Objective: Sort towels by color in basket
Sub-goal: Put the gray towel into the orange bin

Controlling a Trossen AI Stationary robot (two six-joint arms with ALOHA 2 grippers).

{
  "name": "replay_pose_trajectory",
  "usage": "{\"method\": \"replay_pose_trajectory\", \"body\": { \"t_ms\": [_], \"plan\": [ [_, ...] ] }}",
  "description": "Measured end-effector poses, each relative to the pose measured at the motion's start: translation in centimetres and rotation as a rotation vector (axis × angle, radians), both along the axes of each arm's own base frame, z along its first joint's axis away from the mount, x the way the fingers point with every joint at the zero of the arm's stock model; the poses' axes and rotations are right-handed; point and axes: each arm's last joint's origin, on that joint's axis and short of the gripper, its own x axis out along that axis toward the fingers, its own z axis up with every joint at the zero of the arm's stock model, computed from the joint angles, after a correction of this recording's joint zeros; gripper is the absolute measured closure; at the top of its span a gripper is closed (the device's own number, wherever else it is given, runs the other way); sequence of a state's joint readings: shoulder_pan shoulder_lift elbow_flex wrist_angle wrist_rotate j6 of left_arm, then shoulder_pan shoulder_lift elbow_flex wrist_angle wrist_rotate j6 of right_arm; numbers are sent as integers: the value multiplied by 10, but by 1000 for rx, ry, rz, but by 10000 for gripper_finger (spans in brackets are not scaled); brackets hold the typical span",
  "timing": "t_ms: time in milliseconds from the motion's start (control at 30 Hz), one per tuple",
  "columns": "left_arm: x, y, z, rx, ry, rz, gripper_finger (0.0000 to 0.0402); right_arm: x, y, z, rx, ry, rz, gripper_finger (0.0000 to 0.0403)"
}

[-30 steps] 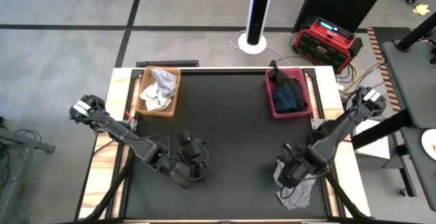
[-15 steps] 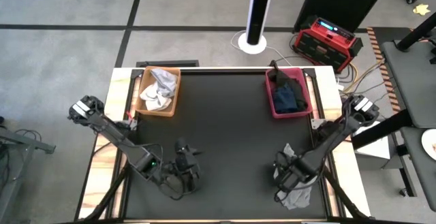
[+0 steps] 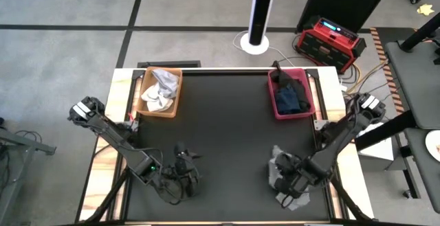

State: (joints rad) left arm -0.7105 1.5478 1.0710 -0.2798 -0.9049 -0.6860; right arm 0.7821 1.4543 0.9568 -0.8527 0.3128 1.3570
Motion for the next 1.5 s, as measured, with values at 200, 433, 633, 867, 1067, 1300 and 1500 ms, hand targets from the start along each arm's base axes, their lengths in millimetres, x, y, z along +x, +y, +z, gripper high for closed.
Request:
{"method": "replay_pose_trajectory", "body": {
  "t_ms": [200, 433, 633, 867, 1067, 1300, 1500],
  "plan": [
    [0, -1, -1, 76, 58, -92, 125, 24, -2, 30, -119, -338, 186, 394],
    [0, -2, -1, 133, 81, -132, 125, 62, -22, 53, -277, -561, 368, 394],
    [2, -5, 2, 76, 53, -164, 125, 92, -48, 64, -316, -687, 549, 394],
    [10, -7, -13, 130, 38, -74, 125, 106, -71, 57, -380, -820, 701, 394],
    [24, -5, -23, 118, -8, -1, 125, 110, -78, 62, -394, -1031, 814, 394],
    [42, 3, -24, 117, -52, 11, 125, 115, -91, 67, -427, -1072, 794, 394],
    [50, 8, -32, 114, -45, 46, 126, 115, -93, 69, -443, -1077, 791, 394]
  ]
}}
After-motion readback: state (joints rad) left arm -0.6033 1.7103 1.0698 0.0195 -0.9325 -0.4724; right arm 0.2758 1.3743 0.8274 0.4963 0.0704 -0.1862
